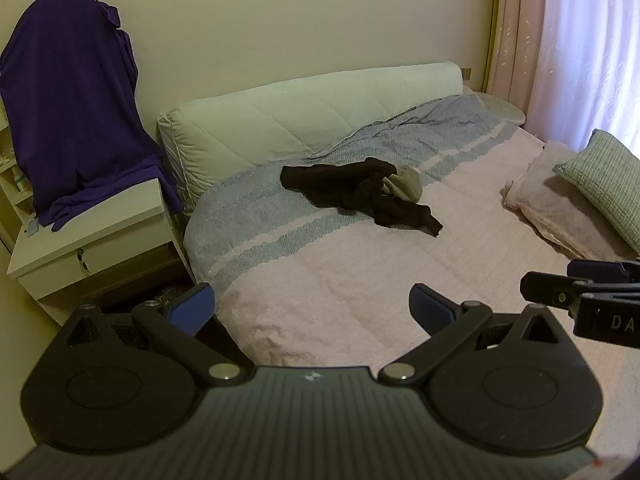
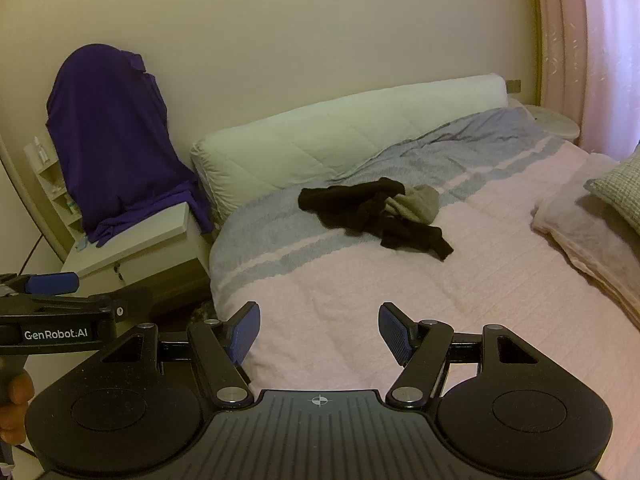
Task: Fold clothes
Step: 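Move both grippers open toward the crumpled brown sweatshirt on the bed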
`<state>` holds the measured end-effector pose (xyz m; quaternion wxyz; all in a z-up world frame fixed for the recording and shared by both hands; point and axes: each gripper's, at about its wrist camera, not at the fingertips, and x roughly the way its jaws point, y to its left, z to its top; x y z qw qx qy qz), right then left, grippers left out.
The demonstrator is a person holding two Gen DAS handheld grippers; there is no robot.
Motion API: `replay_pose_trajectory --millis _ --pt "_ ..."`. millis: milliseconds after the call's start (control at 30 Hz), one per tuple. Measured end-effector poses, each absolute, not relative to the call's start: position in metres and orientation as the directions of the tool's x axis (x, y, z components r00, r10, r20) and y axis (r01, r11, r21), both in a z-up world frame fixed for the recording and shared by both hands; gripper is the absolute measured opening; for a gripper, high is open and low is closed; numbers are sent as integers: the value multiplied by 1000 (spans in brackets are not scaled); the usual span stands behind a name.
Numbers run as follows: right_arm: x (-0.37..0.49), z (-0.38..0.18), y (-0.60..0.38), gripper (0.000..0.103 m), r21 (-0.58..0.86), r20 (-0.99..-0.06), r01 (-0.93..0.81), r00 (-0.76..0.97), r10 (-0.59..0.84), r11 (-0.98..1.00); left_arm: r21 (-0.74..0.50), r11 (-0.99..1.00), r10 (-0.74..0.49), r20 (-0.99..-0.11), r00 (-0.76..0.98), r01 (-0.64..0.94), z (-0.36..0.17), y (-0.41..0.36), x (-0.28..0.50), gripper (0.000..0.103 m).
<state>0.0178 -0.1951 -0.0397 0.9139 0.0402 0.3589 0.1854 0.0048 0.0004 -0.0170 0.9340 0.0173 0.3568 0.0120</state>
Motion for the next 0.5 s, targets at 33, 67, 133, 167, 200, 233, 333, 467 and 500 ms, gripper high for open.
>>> replay_pose_trajectory --millis 33,67,133,167,200,233,333,467,500 --pt "18 -40 -195 63 207 -642 -311 672 369 927 42 999 37 -666 745 -12 -17 0 5 102" --pt "20 -41 -199 63 211 -642 -313 670 373 926 43 999 38 -667 744 -13 -17 0 6 102" --pt "22 -42 -200 63 215 -642 -315 667 377 924 46 999 44 -668 743 -17 -18 0 7 102" --pt "22 -42 -201 63 217 -643 -316 666 379 924 48 999 47 -668 742 -19 -17 -1 8 102" --pt "23 -42 -202 63 219 -643 -317 664 381 923 50 998 50 -669 742 -21 -18 -2 9 102" --pt "24 -43 -204 63 221 -643 -319 663 384 922 53 998 52 -669 741 -23 -17 -4 9 102" --pt "28 -43 -207 63 226 -644 -322 658 389 919 57 998 58 -670 740 -27 -18 -8 10 102" --pt "36 -45 -211 63 231 -645 -327 654 396 916 61 998 65 -677 733 -32 -16 -12 14 102" --pt "36 -46 -212 63 234 -644 -329 653 399 915 64 997 69 -680 730 -35 -15 -13 15 102"
